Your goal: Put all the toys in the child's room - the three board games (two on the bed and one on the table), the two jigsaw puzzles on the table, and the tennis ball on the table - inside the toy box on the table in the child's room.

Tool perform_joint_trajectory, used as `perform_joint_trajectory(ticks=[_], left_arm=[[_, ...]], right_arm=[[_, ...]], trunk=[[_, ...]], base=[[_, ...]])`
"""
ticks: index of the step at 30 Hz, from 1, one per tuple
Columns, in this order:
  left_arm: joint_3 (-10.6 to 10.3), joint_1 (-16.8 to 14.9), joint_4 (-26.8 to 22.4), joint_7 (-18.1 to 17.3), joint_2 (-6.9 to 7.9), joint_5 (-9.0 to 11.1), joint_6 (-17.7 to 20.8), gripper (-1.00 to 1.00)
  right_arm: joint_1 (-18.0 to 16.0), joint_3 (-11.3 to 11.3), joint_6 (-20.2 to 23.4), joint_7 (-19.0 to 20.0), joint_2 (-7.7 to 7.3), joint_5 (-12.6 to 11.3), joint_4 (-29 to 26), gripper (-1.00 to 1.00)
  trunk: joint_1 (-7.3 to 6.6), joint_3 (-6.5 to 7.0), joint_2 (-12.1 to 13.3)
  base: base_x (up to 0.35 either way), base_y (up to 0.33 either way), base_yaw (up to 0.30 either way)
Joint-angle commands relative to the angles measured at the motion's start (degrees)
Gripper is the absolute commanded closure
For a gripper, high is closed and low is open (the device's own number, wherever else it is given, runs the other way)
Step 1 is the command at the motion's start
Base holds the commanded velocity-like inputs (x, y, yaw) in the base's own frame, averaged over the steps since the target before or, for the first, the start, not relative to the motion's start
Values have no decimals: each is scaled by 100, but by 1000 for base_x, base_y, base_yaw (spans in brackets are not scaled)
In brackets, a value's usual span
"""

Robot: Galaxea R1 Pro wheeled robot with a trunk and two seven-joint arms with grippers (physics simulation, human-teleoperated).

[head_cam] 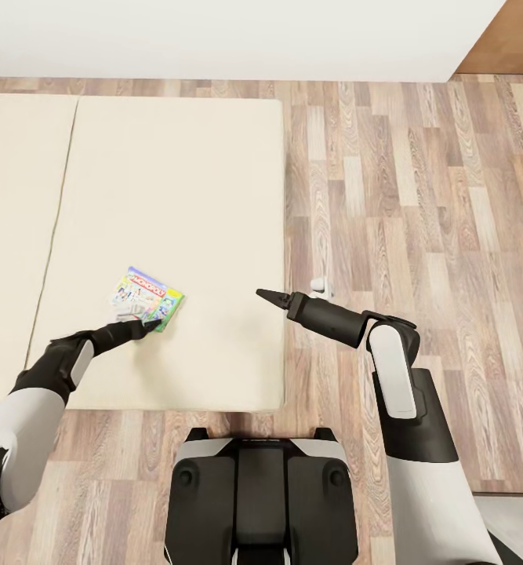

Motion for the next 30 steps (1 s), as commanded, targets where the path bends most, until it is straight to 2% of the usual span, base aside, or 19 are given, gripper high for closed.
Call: perform_joint_trajectory(ticks=[1, 7, 13, 18, 24, 30], left_arm=[[35, -2, -9, -2, 2, -11, 49, -100], [48, -4, -23, 358, 71, 5, 39, -100], [56, -99, -35, 466, 162, 25, 4, -100], [57, -144, -35, 531, 169, 30, -35, -100], [57, -158, -32, 903, 160, 45, -43, -100], [60, -165, -27, 1065, 134, 51, -28, -100]], right_arm=[[-3, -7, 21, 58, 3, 60, -1, -100], [-3, -13, 21, 58, 3, 73, -1, -100], [-3, -11, 21, 58, 3, 68, -1, -100], [-3, -6, 13, 58, 3, 67, -1, -100], [-3, -6, -131, 58, 3, 58, -1, -100], [-3, -2, -185, 57, 3, 51, 5, -100]], trunk=[[3, -6, -9], [3, -6, -9], [3, -6, -9], [3, -6, -9], [3, -6, -9], [3, -6, -9]], base=[[0, 0, 0], [0, 0, 0], [0, 0, 0], [0, 0, 0], [0, 0, 0], [0, 0, 0]])
